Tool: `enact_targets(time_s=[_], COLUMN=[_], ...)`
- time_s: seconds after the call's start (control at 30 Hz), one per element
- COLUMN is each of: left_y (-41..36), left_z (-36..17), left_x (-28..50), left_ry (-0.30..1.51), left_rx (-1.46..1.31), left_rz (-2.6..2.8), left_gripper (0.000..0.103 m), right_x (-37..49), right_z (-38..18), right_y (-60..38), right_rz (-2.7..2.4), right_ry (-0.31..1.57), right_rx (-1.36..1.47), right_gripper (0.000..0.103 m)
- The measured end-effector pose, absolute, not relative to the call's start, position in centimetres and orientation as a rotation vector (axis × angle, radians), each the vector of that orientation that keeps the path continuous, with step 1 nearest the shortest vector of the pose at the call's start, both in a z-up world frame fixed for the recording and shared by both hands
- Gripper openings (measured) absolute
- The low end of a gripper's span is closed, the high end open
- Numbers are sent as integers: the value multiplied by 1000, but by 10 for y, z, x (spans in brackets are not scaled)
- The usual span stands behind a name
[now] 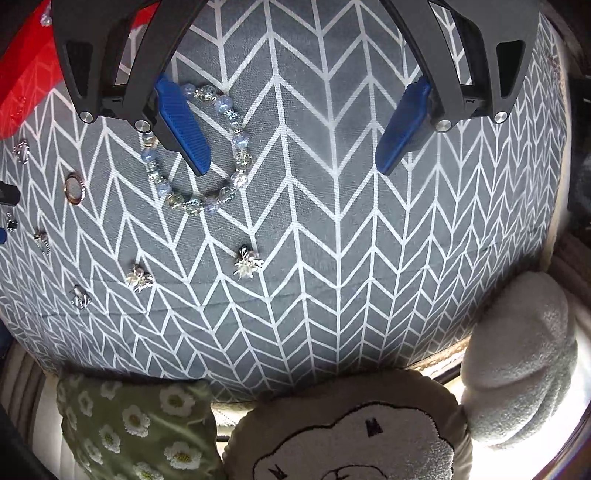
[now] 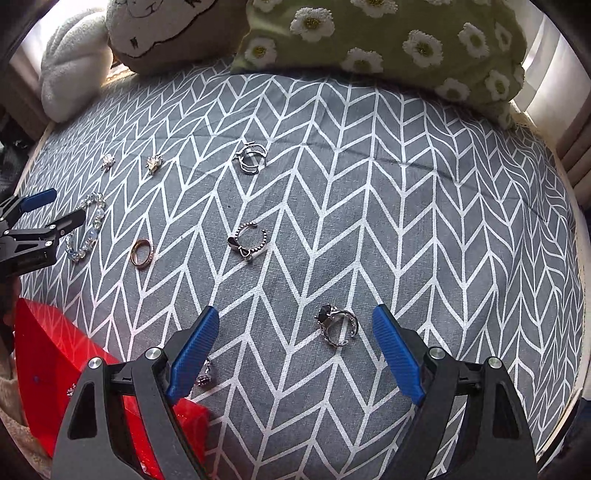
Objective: Organize jewelry
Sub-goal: 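Grasp the dark-stone silver ring with the right tool while the left tool grasps a clear beaded bracelet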
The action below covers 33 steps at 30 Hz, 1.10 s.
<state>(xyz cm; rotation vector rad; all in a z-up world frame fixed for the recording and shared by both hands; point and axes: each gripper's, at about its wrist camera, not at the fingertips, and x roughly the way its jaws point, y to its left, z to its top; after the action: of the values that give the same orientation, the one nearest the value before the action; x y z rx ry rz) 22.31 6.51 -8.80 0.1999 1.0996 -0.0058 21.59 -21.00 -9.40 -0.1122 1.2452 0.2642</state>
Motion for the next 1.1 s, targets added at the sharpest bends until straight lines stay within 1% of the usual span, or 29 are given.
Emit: enact_targets(time_s=[0.1,0.13,0.17,0.2,0.27,0.3,0.37,0.4,0.43,0.47,0.5,0.53,0.57,0.93,1.1], left_y=[63,63,62,61,58,56,50,46,44,42,41,40,39,46,54], left_z=[-89,-89,-90,-89,-87,-86,-86,-86,-86,-86,-85,-85,-85,-84,-63], left_x=[222,222,221,220,217,216,213,212,211,209,208,207,207,206,198], left_ry=[1080,1075,1072,1069,1080,1085,1082,1079,1078,1081,1085,1086,1085,1087,1042], left_rx=[215,218,218,212,190,178,190,201,206,204,198,197,202,164,106], left_rz=[7,9,7,-9,-48,-60,-73,-79,-90,-100,-112,-116,-117,-132,-163], left_gripper=[88,86,82,77,58,54,41,37,31,22,18,12,9,9,9], right_x=[215,215,216,215,216,216,213,212,212,211,211,210,211,206,186], right_z=[-99,-100,-103,-104,-105,-105,-104,-104,-102,-101,-100,-99,-99,-94,-59], right_y=[-208,-207,-206,-204,-202,-201,-199,-198,-199,-201,-202,-203,-204,-206,-209], right_rz=[272,273,274,265,259,267,272,274,273,272,270,266,259,267,305], right_ry=[1257,1260,1265,1258,1246,1244,1240,1237,1235,1233,1229,1230,1228,1206,1115], right_rx=[-106,-107,-110,-128,-151,-149,-149,-150,-152,-152,-149,-150,-150,-134,-133], right_gripper=[83,80,75,74,65,63,54,53,50,45,39,27,22,21,21])
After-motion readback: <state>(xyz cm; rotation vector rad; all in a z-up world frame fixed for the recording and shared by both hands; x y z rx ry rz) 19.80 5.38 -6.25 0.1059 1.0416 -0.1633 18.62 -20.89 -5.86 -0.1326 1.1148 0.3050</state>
